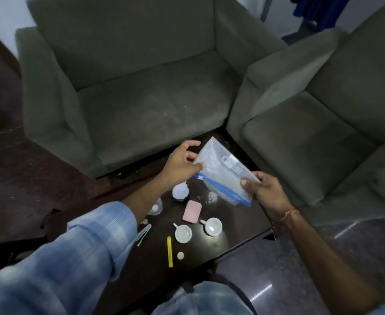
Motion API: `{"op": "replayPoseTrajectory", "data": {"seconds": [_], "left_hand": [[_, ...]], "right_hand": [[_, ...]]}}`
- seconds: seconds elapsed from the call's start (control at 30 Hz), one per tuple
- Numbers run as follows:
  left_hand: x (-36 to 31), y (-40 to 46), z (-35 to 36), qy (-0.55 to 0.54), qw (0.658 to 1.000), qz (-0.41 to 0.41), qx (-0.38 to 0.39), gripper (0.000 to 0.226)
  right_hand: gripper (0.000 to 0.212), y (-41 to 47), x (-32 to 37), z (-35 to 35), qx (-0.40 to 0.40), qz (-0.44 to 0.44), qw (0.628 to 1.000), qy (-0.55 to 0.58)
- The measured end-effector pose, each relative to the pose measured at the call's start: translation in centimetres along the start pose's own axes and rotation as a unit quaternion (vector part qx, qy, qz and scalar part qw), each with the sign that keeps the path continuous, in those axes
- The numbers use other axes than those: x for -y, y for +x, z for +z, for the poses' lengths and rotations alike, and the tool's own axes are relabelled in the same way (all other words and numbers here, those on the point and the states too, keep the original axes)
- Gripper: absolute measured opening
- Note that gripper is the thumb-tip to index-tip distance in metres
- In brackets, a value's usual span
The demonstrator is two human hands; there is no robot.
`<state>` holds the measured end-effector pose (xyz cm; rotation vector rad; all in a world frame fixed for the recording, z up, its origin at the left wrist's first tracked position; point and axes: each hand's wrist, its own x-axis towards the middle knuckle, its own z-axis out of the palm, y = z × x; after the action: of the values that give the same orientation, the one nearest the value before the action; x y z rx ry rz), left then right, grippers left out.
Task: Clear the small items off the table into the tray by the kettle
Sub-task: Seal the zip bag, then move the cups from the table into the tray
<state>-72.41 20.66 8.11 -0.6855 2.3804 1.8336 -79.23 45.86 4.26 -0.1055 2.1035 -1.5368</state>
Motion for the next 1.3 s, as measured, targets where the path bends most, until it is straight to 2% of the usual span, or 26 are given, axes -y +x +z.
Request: {"op": "replayPoseTrajectory", "data": {"seconds": [0.17, 0.33, 0.47, 0.57, 0.63, 0.67, 0.77, 0.87, 0.97, 1.03, 1.13, 1.3], "left_hand": [[0.3, 6.4, 5.4, 0.027, 0.999, -0.016, -0.009, 0.042], [4.0, 9.5, 7.8, 0.051, 0.997, -0.059, 0.007, 0.028], [7.6, 9.9, 8.3, 0.073, 0.993, -0.096, 0.009, 0.026], [10.4, 9.3, 7.9, 0.102, 0.986, -0.129, 0.020, 0.026], [11.8, 8.7, 7.4, 0.129, 0.983, -0.133, 0.018, 0.024], [12.3, 8.4, 7.2, 0.138, 0.981, -0.134, 0.015, 0.023], [13.4, 7.7, 7.4, 0.148, 0.979, -0.141, 0.017, 0.022], [14.0, 7.3, 8.4, 0.139, 0.980, -0.139, 0.020, 0.023], [14.4, 7.1, 9.6, 0.128, 0.981, -0.141, 0.032, 0.022], [14.8, 7.1, 10.2, 0.118, 0.982, -0.142, 0.036, 0.023], [16.4, 6.7, 10.7, 0.123, 0.983, -0.129, 0.036, 0.023], [21.1, 3.8, 10.6, 0.120, 0.979, -0.161, 0.022, 0.029]], "right_hand": [[0.002, 4.2, -5.7, -1.7, -0.072, 0.095, 0.988, 0.095], [0.009, 8.1, -11.1, -0.6, -0.095, 0.187, 0.966, 0.150], [0.006, 11.1, -15.7, 1.2, -0.105, 0.250, 0.950, 0.152], [0.015, 13.2, -19.0, 2.5, -0.119, 0.296, 0.934, 0.159], [0.004, 14.2, -20.8, 3.2, -0.123, 0.318, 0.930, 0.139], [0.013, 14.7, -21.6, 3.4, -0.123, 0.322, 0.934, 0.097], [0.049, 15.1, -22.9, 2.9, -0.104, 0.280, 0.936, -0.187], [0.053, 14.7, -23.1, 2.5, -0.100, 0.151, 0.921, -0.345], [0.032, 15.1, -23.1, 2.8, -0.064, 0.020, 0.915, -0.399], [0.021, 15.8, -23.1, 3.5, -0.003, -0.011, 0.918, -0.397], [0.025, 16.7, -23.5, 4.9, 0.070, 0.006, 0.901, -0.427], [0.032, 17.4, -24.1, 7.0, 0.077, 0.032, 0.865, -0.495]]}}
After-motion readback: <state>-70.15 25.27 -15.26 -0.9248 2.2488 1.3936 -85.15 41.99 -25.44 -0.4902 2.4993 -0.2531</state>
